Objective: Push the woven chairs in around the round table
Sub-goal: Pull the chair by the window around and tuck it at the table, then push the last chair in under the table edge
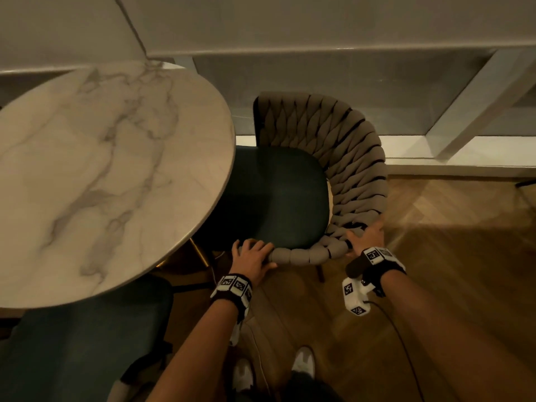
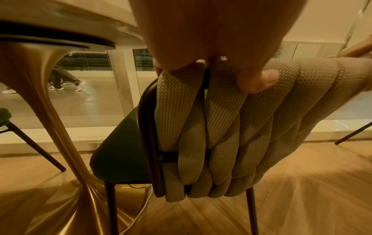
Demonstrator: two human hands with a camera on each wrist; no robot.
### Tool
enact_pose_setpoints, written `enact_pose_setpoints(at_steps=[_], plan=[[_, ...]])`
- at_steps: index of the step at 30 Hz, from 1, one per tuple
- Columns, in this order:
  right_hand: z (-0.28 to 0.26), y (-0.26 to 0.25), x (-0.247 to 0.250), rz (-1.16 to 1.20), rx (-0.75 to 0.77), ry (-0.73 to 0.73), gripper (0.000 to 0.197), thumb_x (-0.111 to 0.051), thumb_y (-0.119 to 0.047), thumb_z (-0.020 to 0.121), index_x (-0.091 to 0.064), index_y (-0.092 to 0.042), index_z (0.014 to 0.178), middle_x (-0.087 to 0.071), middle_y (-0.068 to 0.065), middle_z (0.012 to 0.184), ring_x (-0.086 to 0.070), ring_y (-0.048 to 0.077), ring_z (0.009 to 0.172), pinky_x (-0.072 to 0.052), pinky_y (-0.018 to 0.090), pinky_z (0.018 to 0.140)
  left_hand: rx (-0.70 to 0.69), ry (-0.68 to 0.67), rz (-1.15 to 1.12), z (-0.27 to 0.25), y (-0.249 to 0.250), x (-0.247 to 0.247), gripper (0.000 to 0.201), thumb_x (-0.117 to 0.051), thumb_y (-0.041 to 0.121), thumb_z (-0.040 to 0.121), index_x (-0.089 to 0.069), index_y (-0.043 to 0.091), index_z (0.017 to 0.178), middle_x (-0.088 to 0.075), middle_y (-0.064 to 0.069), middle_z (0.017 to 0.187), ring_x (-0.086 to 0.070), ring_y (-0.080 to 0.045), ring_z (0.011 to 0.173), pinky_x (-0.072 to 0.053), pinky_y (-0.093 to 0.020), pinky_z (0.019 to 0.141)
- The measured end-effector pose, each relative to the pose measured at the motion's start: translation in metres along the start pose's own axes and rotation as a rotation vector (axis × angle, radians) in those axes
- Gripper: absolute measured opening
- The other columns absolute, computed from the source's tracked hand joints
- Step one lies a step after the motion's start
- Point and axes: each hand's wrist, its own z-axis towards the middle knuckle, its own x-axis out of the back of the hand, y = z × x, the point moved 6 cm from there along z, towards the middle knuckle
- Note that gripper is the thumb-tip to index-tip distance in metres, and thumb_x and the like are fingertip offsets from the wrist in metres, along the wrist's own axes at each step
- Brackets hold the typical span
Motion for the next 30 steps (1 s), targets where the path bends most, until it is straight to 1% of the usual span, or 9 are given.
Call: enact_pose_setpoints(at_steps=[3, 7, 9, 12, 15, 19, 23, 27, 30], plan=[[-0.01, -0.005, 0.001, -0.222, 0.047, 0.046, 0.095, -0.07, -0.021, 0.081, -0.001, -0.013, 0.147, -0.022, 0.025, 0.147, -0.035, 0.048, 0.126, -0.04, 0.055, 0.1, 0.013, 0.044, -0.083, -0.013, -0.001, 0.005, 0.052, -0.053, 0.036, 0.09, -0.031, 0.035, 0.137, -0.037, 0.001, 0.147, -0.021, -0.03, 0.141, -0.007, -0.06, 0.114], [-0.048, -0.007, -0.017, -0.403, 0.123, 0.042, 0.084, -0.066, -0.028, 0.083, -0.012, -0.018, 0.146, -0.01, 0.02, 0.153, -0.025, 0.046, 0.131, -0.036, 0.056, 0.101, -0.027, 0.059, -0.122, -0.056, -0.008, 0.016, 0.068, -0.056, 0.025, 0.089, -0.017, 0.036, 0.144, -0.017, 0.004, 0.157, -0.005, -0.026, 0.146, -0.016, -0.057, 0.116], [-0.076, -0.009, -0.036, -0.448, 0.164, 0.018, 0.078, -0.065, -0.028, 0.083, -0.017, -0.021, 0.144, -0.009, 0.018, 0.153, -0.025, 0.046, 0.13, -0.037, 0.058, 0.101, -0.012, 0.063, -0.179, -0.09, -0.03, 0.022, 0.069, -0.055, 0.025, 0.09, -0.014, 0.039, 0.144, -0.017, 0.005, 0.158, -0.007, -0.023, 0.146, -0.019, -0.056, 0.117], [-0.128, -0.01, -0.073, -0.539, 0.272, -0.034, 0.077, -0.068, -0.029, 0.081, -0.022, -0.022, 0.142, -0.009, 0.016, 0.154, -0.023, 0.047, 0.131, -0.035, 0.057, 0.103, 0.086, 0.17, -0.321, -0.161, -0.103, 0.035, 0.068, -0.057, 0.025, 0.088, -0.019, 0.042, 0.142, -0.027, 0.003, 0.154, -0.019, -0.022, 0.143, -0.026, -0.054, 0.115], [-0.197, -0.004, -0.128, -0.565, 0.432, -0.164, 0.076, -0.071, -0.025, 0.079, -0.026, -0.021, 0.141, -0.01, 0.014, 0.155, -0.023, 0.045, 0.134, -0.032, 0.056, 0.107, 0.237, 0.246, -0.325, -0.259, -0.215, 0.037, 0.065, -0.059, 0.02, 0.086, -0.027, 0.039, 0.14, -0.038, 0.001, 0.148, -0.028, -0.022, 0.14, -0.031, -0.049, 0.112], [-0.318, 0.006, -0.213, -0.61, 0.734, -0.338, 0.079, -0.071, -0.013, 0.075, -0.029, -0.03, 0.139, -0.013, 0.008, 0.156, -0.025, 0.037, 0.137, -0.033, 0.055, 0.107, 0.428, 0.239, -0.24, -0.402, -0.368, 0.027, 0.066, -0.062, 0.017, 0.081, -0.033, 0.034, 0.138, -0.046, -0.005, 0.142, -0.04, -0.025, 0.133, -0.038, -0.047, 0.107], [-0.443, 0.027, -0.292, -0.772, 1.079, -0.494, 0.082, -0.065, -0.007, 0.071, -0.03, -0.038, 0.138, -0.015, 0.002, 0.156, -0.019, 0.028, 0.142, -0.03, 0.051, 0.108, 0.6, 0.259, -0.229, -0.535, -0.477, 0.014, 0.063, -0.06, 0.004, 0.08, -0.041, 0.025, 0.136, -0.051, -0.01, 0.138, -0.048, -0.029, 0.126, -0.042, -0.045, 0.104], [-0.528, 0.065, -0.351, -1.099, 1.364, -0.561, 0.085, -0.078, -0.014, 0.044, -0.051, -0.041, 0.12, -0.042, 0.004, 0.146, -0.032, 0.028, 0.137, -0.027, 0.057, 0.104, 0.744, 0.159, -0.104, -0.644, -0.553, -0.018, 0.064, -0.06, 0.003, 0.083, -0.037, 0.024, 0.139, -0.035, -0.011, 0.151, -0.034, -0.029, 0.138, -0.033, -0.052, 0.111], [-0.552, 0.086, -0.367, -1.208, 1.461, -0.539, 0.065, -0.086, -0.02, 0.034, -0.067, -0.032, 0.095, -0.065, 0.008, 0.122, -0.053, 0.028, 0.122, -0.004, 0.051, 0.111, 0.657, 0.053, 0.008, -0.683, -0.575, -0.046, 0.066, -0.052, -0.002, 0.084, -0.039, 0.034, 0.137, -0.021, 0.003, 0.157, -0.012, -0.022, 0.146, -0.022, -0.053, 0.113]])
